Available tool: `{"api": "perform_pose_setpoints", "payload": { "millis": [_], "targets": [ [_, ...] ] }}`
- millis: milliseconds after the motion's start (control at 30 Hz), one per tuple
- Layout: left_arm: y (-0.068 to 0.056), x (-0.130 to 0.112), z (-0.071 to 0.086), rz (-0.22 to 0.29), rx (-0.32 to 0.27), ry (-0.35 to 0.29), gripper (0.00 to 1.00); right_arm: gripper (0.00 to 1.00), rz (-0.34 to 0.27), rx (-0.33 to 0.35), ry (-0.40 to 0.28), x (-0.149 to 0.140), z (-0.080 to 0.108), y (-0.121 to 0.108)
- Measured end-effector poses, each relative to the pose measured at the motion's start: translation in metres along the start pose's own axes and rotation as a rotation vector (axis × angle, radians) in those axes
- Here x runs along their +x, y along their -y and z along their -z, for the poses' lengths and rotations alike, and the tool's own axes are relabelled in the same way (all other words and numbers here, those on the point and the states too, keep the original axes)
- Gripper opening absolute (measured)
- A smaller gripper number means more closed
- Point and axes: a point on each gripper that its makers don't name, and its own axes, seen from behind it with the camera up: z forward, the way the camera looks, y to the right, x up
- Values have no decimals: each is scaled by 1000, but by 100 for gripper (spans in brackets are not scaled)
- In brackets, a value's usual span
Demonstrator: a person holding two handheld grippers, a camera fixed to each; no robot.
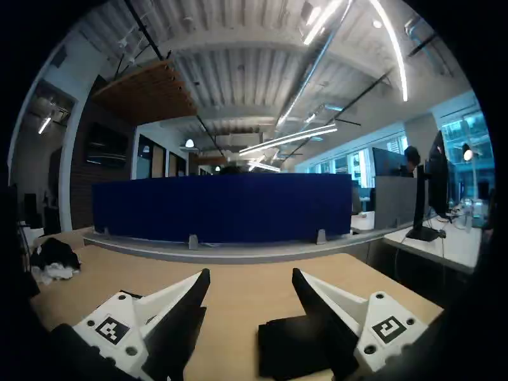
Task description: Fold towel
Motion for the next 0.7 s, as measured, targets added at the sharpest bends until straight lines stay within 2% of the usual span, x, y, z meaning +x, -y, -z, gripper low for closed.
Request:
{"api": "perform_pose_setpoints", "payload": {
  "millis": [367, 700],
  "targets": [
    [3, 60, 1, 2, 13, 10, 98, 100, 22, -4, 1, 63, 0, 5],
    [6, 87, -7, 3, 17, 18, 98, 100, 29, 0, 10, 93, -5, 8]
  ]
}}
